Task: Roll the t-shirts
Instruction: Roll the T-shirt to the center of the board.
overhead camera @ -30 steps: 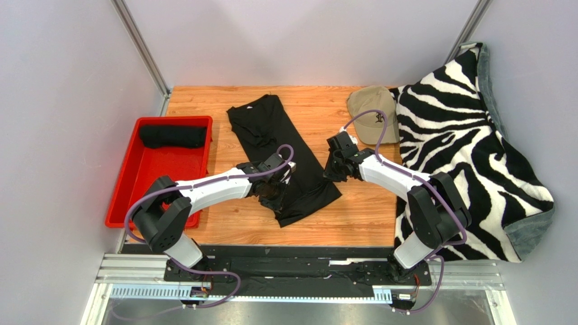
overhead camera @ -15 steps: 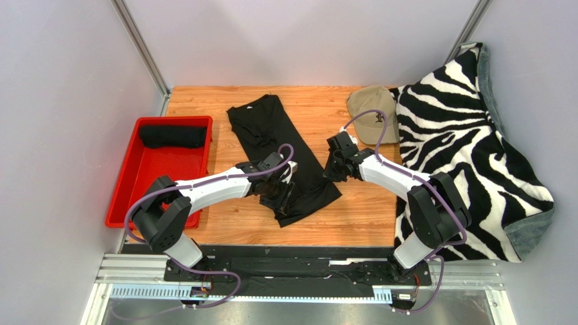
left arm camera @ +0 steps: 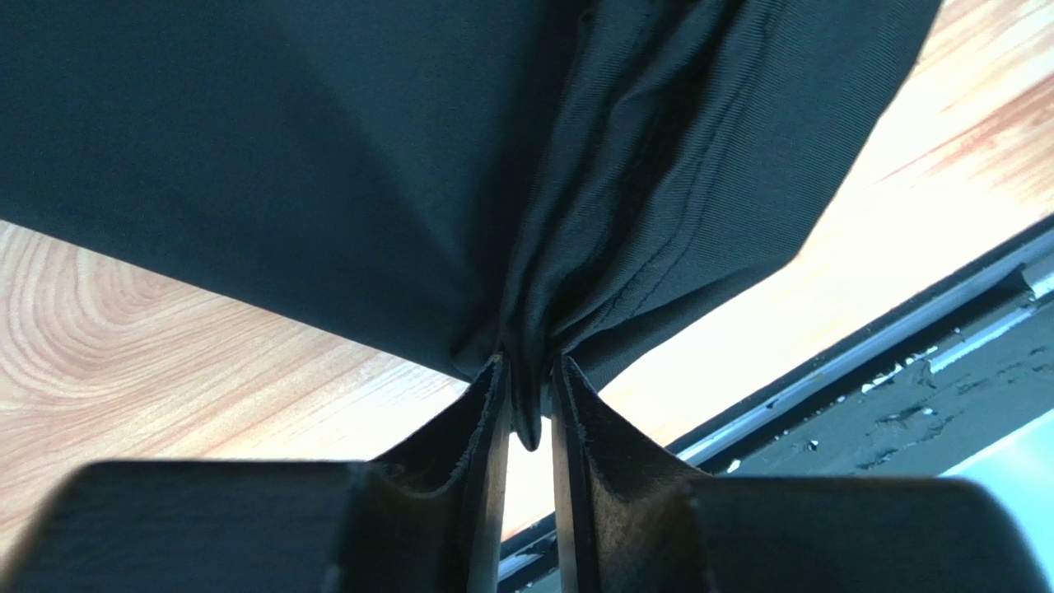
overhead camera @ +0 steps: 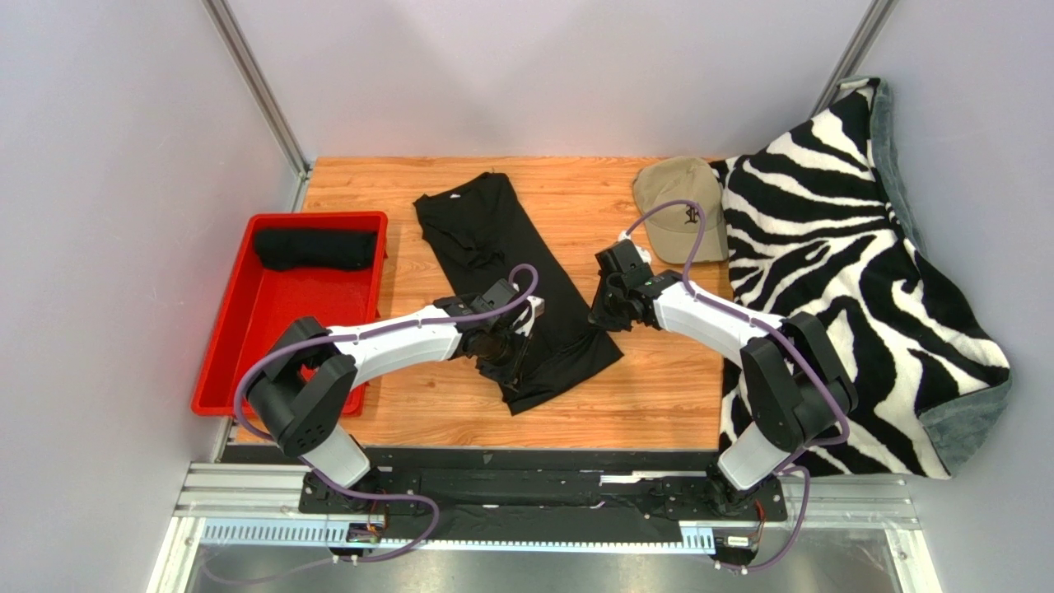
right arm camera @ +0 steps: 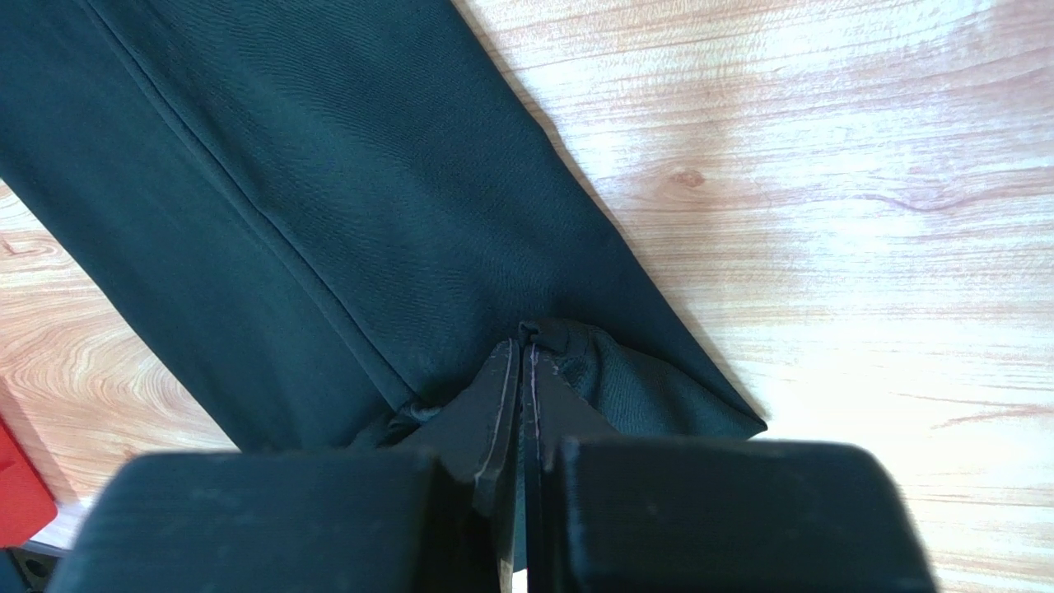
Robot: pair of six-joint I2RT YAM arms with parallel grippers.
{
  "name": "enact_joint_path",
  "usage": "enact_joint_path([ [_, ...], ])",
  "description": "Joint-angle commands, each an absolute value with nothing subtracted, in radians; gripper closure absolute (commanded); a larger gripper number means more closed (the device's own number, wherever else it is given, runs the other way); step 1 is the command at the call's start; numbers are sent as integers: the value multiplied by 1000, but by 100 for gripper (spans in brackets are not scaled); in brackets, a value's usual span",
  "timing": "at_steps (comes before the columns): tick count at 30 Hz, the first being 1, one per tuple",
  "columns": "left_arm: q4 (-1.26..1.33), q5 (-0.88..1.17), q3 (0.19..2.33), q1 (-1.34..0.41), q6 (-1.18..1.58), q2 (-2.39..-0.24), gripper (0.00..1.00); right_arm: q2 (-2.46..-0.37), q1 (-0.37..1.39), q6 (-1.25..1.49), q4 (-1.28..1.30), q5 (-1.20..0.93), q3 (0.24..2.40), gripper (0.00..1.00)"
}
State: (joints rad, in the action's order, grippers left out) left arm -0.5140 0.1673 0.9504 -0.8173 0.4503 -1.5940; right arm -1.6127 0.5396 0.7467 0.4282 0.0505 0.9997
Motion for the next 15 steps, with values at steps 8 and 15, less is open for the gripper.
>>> enact_joint_path([
  [8, -571, 87, 1011, -816, 437, -1614, 100, -1611, 535, 750, 377, 52, 1017, 98],
  [15, -646, 41, 1081, -815, 422, -1641, 100, -1597, 531, 756, 361, 74, 1009, 98],
])
